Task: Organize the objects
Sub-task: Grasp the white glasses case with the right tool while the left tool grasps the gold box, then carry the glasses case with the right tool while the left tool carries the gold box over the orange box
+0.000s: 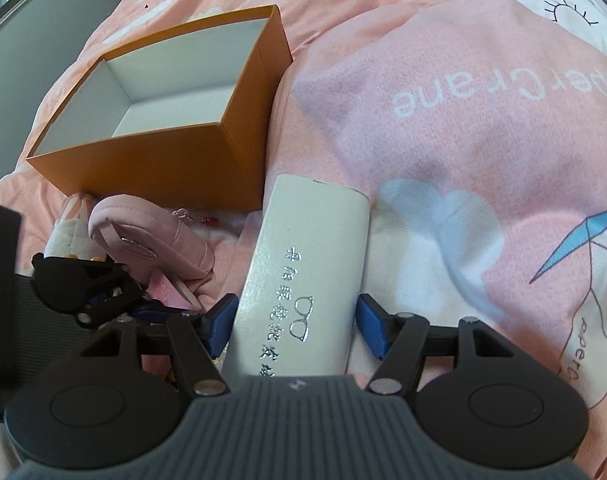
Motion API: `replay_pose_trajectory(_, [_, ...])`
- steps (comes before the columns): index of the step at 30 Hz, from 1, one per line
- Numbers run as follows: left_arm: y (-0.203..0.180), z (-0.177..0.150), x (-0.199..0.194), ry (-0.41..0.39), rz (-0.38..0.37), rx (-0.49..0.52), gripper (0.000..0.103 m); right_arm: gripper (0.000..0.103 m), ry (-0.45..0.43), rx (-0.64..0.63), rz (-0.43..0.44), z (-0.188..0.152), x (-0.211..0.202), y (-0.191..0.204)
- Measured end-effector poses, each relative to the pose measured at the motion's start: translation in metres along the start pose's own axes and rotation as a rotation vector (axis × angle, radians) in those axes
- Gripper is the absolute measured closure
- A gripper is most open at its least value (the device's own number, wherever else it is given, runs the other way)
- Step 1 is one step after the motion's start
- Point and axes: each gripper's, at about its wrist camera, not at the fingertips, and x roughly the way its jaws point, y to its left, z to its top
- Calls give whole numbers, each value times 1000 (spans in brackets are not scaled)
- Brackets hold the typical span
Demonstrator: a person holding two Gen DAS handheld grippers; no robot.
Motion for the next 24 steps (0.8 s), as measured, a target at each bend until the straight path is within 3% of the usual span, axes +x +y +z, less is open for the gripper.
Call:
replay_pose_trajectory(4, [1,0,4,4,9,-48,34,37,0,3,8,-1,1,-3])
replay_pose_trajectory(10, [12,-19,-12,-95,-5,-164,35,37,9,-5,-15,0,-4,0])
replay_pose_trajectory(17, [28,-46,-78,-321,-24,-294,35,37,-1,-8,-30,4,-16,13])
replay_pose_trajectory(24, [51,-76,-143,-511,46,-413,35,39,-83,-70,-20,21,-43,41])
